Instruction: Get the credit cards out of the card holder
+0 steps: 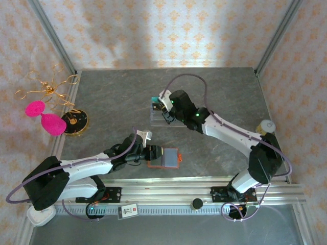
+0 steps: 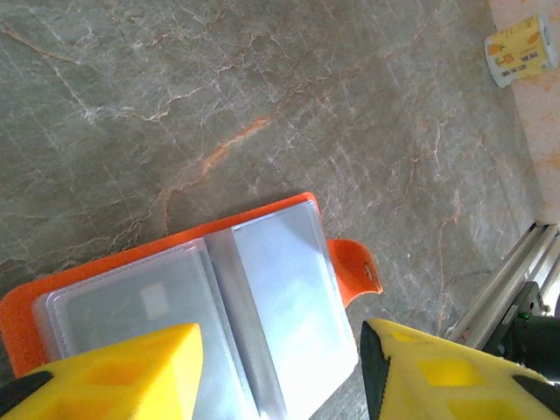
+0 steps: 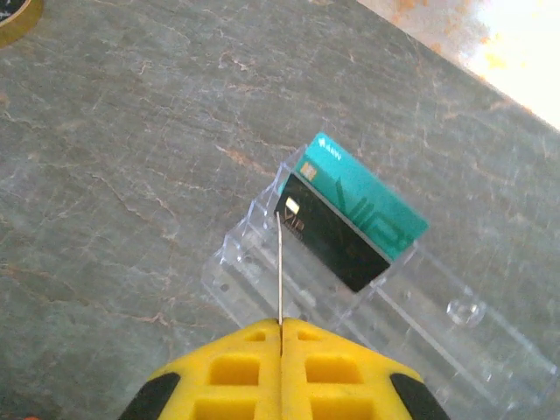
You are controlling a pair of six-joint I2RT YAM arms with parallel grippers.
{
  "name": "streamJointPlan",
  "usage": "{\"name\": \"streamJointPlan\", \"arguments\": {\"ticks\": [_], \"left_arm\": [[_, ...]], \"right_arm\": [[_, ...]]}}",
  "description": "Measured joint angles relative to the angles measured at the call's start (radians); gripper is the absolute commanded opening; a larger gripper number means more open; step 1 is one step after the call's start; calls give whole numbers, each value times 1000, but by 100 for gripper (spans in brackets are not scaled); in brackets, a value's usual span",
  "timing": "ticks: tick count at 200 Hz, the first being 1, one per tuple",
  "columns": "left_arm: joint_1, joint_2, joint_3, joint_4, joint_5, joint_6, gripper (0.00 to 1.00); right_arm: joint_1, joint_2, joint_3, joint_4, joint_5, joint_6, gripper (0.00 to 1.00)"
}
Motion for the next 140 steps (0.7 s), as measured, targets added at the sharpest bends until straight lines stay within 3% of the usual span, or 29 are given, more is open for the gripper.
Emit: {"name": "streamJointPlan", "arguments": {"ticks": [102,140], "left_arm": [[66,-28,81,-133,105,64,51],[77,-30,80,-137,130,64,50]], "right_arm": [[-123,237,364,-269,-295,-433,0],[-137,359,495,-343,-336,-537,0]]}}
